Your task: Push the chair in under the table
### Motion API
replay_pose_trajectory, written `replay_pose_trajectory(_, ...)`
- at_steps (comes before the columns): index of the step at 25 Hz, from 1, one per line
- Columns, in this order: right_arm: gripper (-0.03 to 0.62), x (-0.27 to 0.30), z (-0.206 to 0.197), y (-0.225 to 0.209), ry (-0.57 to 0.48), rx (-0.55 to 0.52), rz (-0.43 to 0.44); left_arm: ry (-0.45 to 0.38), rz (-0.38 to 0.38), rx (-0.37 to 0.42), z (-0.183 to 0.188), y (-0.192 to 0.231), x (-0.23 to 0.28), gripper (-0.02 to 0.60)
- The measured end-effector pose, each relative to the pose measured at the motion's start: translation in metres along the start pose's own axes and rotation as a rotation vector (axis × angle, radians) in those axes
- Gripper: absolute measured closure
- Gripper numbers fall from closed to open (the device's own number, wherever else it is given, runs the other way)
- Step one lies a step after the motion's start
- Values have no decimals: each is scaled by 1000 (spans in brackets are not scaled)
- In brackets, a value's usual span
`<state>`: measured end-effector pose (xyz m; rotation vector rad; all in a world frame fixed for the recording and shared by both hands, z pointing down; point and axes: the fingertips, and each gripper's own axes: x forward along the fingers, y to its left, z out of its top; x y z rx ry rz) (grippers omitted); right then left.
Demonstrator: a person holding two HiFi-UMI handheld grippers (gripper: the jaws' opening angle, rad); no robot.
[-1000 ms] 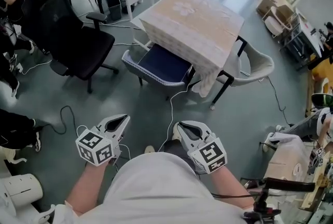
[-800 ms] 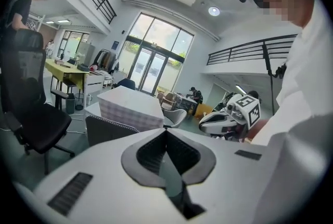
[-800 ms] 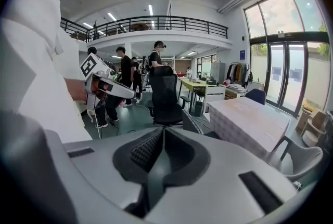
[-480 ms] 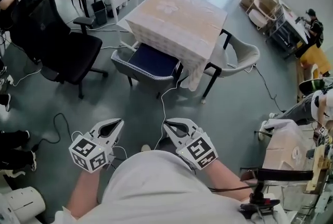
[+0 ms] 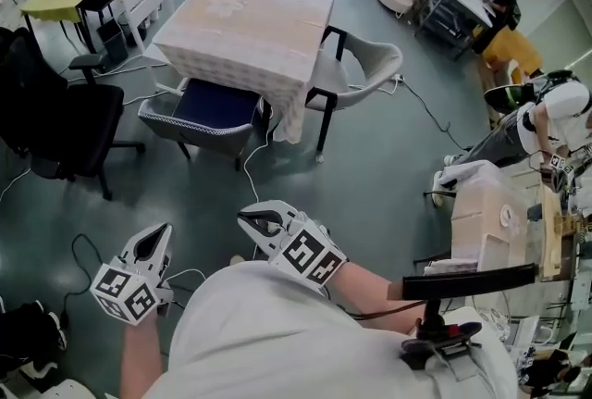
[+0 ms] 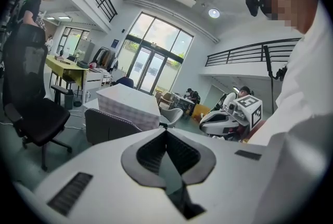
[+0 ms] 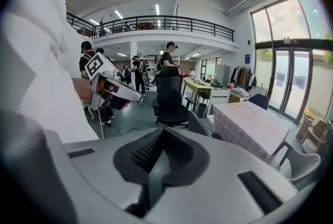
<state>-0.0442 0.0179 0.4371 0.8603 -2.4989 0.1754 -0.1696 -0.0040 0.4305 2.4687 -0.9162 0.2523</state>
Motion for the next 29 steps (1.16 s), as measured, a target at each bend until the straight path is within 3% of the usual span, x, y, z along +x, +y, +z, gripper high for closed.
replay_pose_trajectory(13, 580, -11, -10, -9, 22, 8, -22, 47, -29, -10, -10, -7, 24, 571)
replay_pose_trajectory(29, 580, -1, -16, -59, 16, 41, -34, 105, -37, -37, 1, 15, 75, 571)
